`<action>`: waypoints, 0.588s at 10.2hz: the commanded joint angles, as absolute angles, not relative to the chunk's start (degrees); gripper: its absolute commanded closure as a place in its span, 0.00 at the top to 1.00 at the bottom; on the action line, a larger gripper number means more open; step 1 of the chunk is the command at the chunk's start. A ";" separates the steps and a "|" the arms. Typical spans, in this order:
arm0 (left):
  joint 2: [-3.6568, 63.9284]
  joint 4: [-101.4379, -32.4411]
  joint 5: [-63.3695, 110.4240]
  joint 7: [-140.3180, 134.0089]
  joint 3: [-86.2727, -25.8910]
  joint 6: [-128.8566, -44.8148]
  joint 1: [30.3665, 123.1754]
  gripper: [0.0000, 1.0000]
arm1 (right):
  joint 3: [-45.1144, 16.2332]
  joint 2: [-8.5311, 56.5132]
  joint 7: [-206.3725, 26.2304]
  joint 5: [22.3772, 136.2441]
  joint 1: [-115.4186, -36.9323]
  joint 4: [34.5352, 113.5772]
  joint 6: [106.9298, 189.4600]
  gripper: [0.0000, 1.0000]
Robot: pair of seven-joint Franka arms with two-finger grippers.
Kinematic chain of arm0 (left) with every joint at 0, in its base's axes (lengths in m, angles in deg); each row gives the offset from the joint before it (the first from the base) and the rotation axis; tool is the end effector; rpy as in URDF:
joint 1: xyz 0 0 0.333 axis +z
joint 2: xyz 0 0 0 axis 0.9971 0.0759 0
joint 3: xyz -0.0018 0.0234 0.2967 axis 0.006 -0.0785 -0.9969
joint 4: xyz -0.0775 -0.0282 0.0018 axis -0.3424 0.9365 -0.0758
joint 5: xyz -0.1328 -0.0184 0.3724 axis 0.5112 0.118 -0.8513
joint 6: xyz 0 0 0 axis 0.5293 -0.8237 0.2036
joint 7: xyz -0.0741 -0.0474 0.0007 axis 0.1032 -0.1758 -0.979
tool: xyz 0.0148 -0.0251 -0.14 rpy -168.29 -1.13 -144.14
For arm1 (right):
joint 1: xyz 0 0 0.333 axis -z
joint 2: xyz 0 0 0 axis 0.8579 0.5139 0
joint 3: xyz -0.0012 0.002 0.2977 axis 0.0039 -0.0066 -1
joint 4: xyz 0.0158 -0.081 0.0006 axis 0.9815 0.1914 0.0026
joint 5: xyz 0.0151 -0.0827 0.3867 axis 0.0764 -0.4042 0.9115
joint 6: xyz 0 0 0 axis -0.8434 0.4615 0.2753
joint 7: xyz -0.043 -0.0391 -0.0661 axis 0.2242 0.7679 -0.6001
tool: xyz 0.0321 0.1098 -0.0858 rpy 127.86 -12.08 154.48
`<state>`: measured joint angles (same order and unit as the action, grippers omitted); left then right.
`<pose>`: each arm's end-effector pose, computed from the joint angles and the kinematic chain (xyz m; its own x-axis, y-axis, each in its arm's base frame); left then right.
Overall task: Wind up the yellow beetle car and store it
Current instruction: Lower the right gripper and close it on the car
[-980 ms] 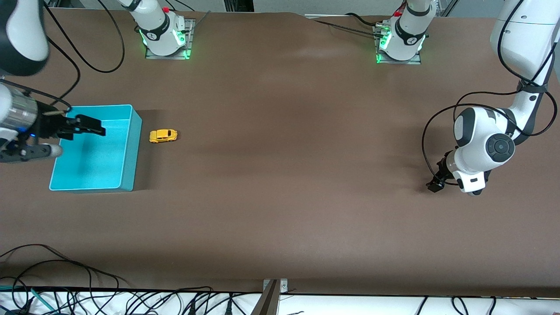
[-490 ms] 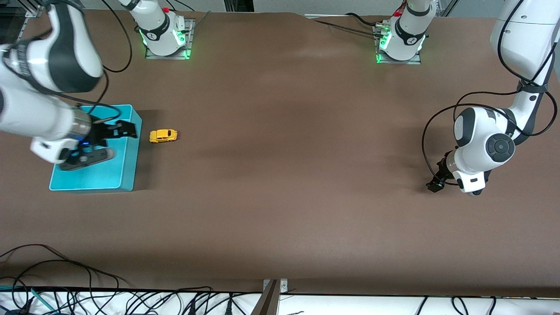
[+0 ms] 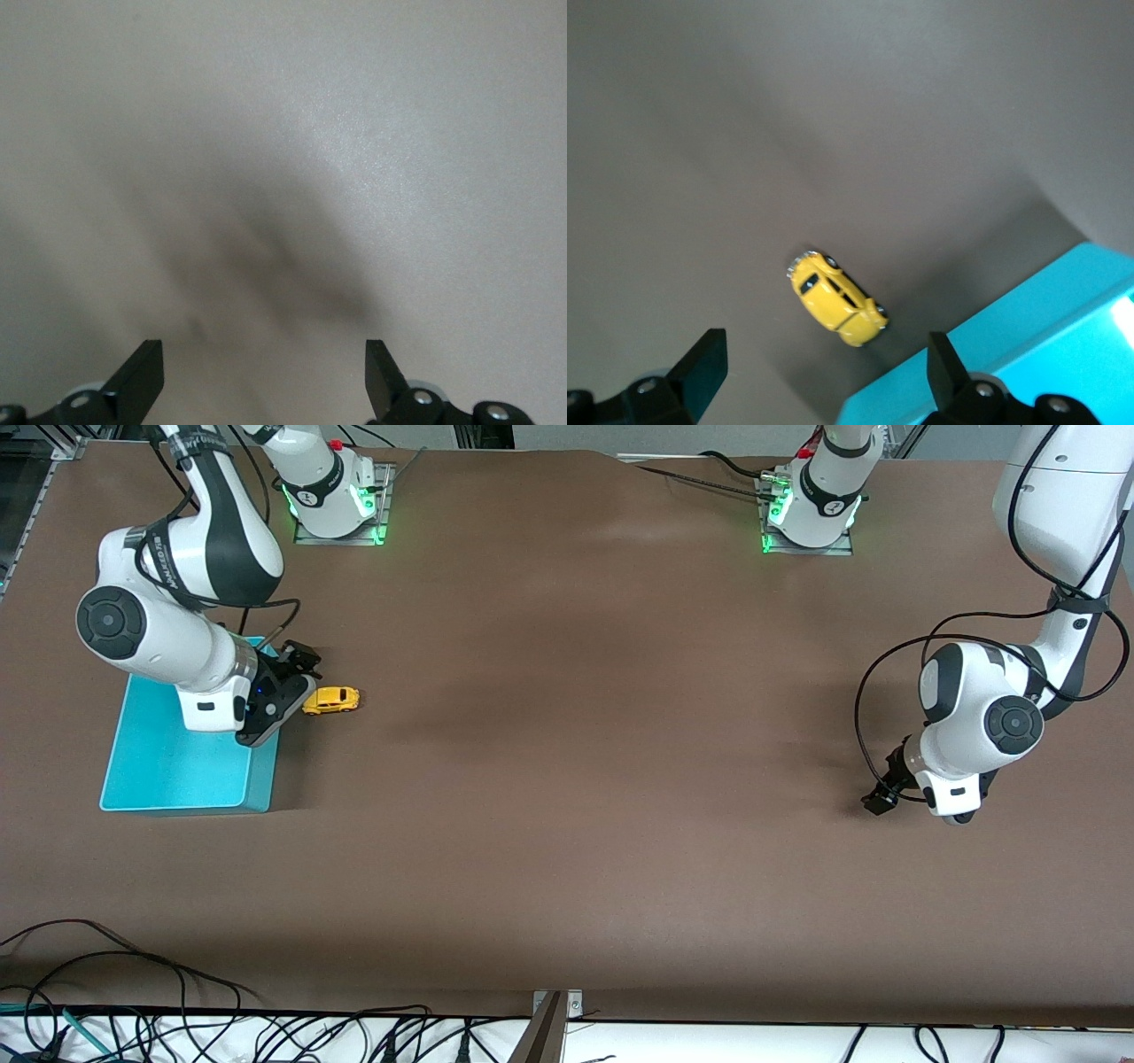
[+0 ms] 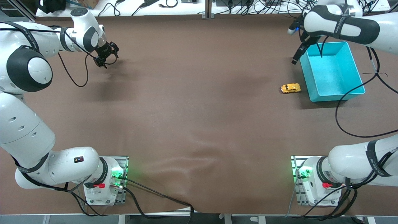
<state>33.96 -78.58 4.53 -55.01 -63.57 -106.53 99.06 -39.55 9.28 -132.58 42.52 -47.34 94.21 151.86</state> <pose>0.6061 0.0327 0.1611 0.5774 0.8163 -0.0129 0.8145 -0.5771 -0.0601 0.5441 0.0759 0.2929 0.5638 0.8240 -0.0570 0.8124 -0.5657 -0.1417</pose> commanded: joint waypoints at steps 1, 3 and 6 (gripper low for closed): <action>32.99 -78.41 5.92 -52.16 -63.25 -105.02 99.27 1.00 | -40.72 8.17 -146.43 42.11 -44.40 100.61 159.81 1.00; 32.99 -78.41 5.92 -51.29 -63.16 -105.02 99.09 1.00 | -41.42 8.79 -149.54 41.42 -44.40 104.56 166.04 1.00; 33.08 -77.97 5.84 -51.02 -63.16 -105.02 99.09 1.00 | -43.35 8.70 -149.81 38.61 -44.40 111.15 176.07 1.00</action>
